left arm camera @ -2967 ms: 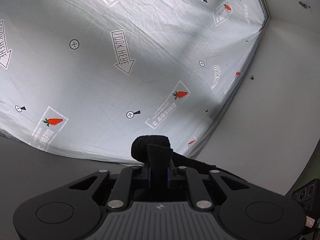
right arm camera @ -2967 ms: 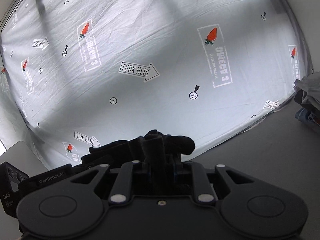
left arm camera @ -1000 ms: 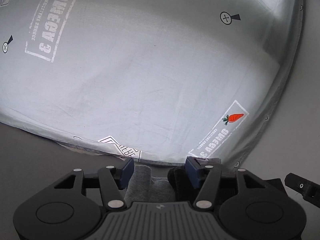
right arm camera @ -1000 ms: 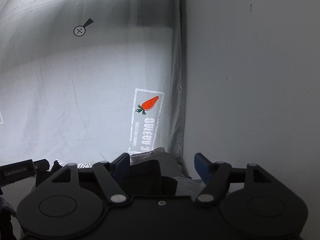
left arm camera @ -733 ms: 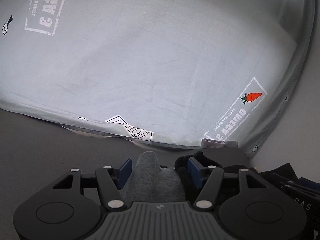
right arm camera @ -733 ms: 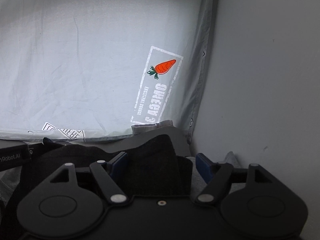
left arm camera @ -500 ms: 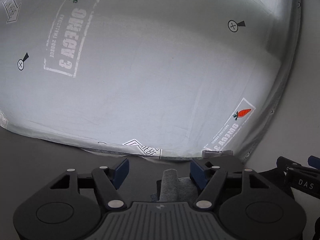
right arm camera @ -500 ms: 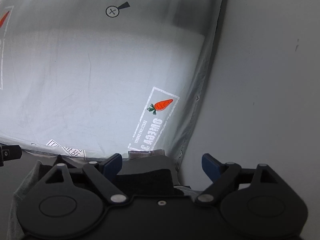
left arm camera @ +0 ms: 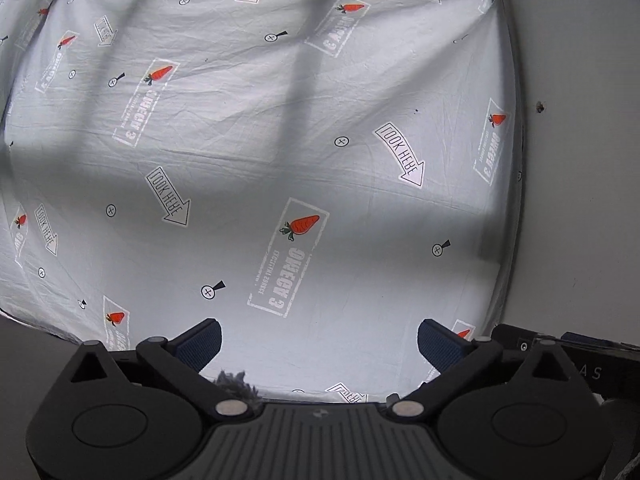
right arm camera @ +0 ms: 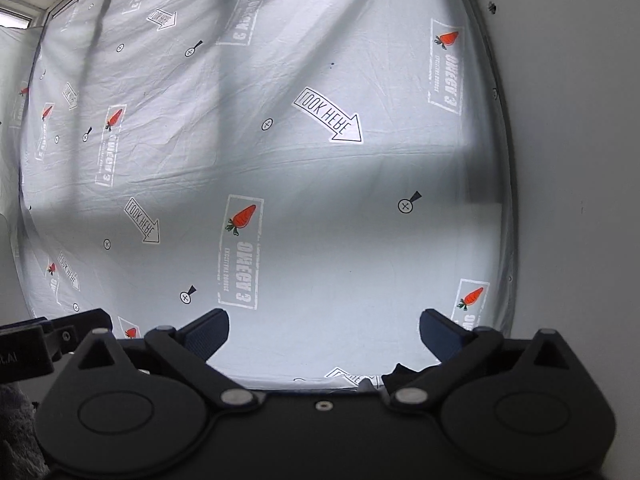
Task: Fold clothes
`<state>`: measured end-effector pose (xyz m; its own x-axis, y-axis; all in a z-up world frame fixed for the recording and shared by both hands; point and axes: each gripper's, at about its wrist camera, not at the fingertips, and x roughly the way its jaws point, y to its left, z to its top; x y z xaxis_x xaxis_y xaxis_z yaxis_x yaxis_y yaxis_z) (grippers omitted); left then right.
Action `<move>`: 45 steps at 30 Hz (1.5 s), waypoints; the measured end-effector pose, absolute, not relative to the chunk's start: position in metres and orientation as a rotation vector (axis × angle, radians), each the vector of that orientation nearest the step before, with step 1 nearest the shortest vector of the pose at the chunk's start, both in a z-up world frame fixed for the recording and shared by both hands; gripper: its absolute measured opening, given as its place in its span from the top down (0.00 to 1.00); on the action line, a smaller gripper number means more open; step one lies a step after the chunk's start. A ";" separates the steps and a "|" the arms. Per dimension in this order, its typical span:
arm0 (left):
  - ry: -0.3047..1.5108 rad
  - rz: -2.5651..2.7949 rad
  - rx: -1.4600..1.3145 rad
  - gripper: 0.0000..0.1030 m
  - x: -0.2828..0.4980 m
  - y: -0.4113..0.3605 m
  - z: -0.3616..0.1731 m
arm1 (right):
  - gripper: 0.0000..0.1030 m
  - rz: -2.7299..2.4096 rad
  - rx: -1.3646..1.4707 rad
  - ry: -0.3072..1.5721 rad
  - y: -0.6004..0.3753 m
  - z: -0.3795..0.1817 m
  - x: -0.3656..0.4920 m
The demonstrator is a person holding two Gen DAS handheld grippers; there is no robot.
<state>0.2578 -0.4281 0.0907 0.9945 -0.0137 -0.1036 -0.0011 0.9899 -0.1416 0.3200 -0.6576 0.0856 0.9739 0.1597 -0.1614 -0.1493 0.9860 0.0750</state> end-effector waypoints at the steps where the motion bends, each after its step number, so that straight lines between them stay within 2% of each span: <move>1: 0.102 0.001 -0.134 0.00 0.241 -0.422 0.092 | 0.00 0.151 0.069 0.163 -0.648 0.084 0.303; 6: 0.294 -0.064 -0.088 0.00 0.163 -0.380 0.091 | 0.00 0.136 0.176 0.245 -0.611 0.063 0.228; 11: 0.322 -0.010 -0.048 0.00 0.094 -0.340 0.084 | 0.00 0.147 0.227 0.403 -0.572 0.048 0.168; 18: 0.348 0.066 -0.086 0.00 0.029 -0.260 0.081 | 0.00 0.167 0.156 0.431 -0.479 0.051 0.108; 33: 0.533 0.079 -0.082 0.00 -0.035 -0.070 0.055 | 0.00 0.160 0.029 0.507 -0.281 0.046 0.010; 38: 0.561 0.047 -0.035 0.00 -0.044 -0.047 0.041 | 0.00 0.093 -0.054 0.499 -0.247 0.043 -0.020; 45: 0.604 -0.013 -0.046 0.00 -0.048 -0.033 0.034 | 0.00 0.028 -0.029 0.568 -0.238 0.033 -0.037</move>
